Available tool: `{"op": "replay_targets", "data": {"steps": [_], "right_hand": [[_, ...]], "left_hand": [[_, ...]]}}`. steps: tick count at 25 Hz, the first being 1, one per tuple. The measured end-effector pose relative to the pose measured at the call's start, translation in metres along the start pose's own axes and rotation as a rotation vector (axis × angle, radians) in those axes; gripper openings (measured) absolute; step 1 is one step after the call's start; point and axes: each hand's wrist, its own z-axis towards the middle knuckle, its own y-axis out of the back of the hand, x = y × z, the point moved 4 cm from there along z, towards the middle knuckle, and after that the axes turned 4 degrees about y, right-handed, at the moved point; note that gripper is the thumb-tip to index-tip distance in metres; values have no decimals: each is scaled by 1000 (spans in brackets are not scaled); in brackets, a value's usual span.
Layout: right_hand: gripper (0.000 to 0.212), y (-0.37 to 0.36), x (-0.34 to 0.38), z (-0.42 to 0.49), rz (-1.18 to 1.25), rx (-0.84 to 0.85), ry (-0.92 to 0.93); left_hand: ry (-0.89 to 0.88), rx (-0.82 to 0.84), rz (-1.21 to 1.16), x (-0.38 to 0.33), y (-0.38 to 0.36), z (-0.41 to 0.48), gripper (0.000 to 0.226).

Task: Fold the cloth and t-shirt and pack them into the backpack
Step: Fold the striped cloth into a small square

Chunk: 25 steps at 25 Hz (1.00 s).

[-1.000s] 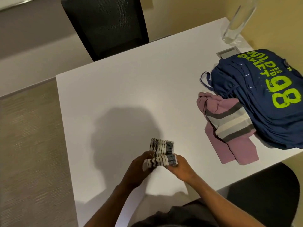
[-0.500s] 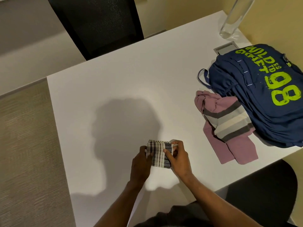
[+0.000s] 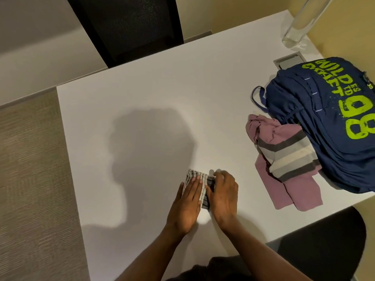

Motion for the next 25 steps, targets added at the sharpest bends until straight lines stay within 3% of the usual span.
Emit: {"op": "replay_targets", "data": {"steps": [2,4,8,13,17,25], "right_hand": [[60,-9,3,-1,-170,80,239],[73,-23,-1,-10,-251,219,346],[73,-34,-15,-15,-293,352,318],[68,-24,-10,-15,-179,286,213],[66,-33,-7,-34,-196,321,243],[70,-62,58,-42,-148,395,340]], "left_hand": [[39,-7,39,-3,-1,-2,72],[59,-37,81,-7,-1,-3,70],[83,-38,82,-13,-2,1,68],[158,27,120,9,5,7,69],[386,-147,33,84,19,11,80],[609,-74,-32,268,58,7,72]]}}
